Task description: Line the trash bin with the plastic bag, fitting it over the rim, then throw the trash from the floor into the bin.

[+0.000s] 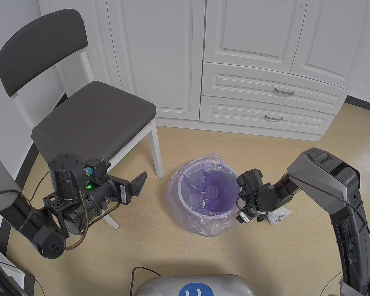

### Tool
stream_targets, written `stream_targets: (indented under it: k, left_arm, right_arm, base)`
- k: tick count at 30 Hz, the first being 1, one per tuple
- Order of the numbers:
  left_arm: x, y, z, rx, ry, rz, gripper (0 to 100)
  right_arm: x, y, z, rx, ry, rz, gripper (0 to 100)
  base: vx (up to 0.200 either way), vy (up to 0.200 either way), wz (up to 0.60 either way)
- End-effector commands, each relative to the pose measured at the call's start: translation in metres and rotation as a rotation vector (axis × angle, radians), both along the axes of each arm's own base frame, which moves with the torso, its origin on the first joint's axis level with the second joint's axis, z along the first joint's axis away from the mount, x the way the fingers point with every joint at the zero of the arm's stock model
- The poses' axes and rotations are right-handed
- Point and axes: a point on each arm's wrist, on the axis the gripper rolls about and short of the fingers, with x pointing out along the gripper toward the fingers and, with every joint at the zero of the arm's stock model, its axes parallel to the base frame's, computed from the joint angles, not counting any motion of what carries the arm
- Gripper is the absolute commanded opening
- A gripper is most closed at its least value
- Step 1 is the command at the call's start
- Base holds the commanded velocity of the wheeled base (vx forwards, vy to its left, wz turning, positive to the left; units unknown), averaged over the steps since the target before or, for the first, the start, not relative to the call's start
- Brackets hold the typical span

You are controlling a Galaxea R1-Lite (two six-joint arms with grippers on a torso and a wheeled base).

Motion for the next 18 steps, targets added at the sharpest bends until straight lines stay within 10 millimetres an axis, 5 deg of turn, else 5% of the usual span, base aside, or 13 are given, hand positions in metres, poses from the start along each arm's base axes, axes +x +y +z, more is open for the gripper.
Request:
stream_targets:
  k: [1, 12, 18]
  left_arm:
    - [0.008, -0.012, -0.033, 0.028, 0.052, -0.021, 100]
    - [0.020, -0.018, -0.089, 0.088, 0.205, -0.062, 100]
    - [0.071, -0.023, -0.126, 0.120, 0.265, -0.097, 100]
  right_arm:
    - [0.019, -0.028, -0.001, 0.012, -0.021, -0.070, 100]
    - [0.039, -0.039, 0.011, 0.136, -0.098, -0.175, 100]
    - [0.017, -0.044, 0.021, 0.271, -0.164, -0.227, 100]
  base:
    - [0.000, 0.000, 0.00]
    - [0.000, 0.000, 0.00]
    - [0.000, 0.000, 0.00]
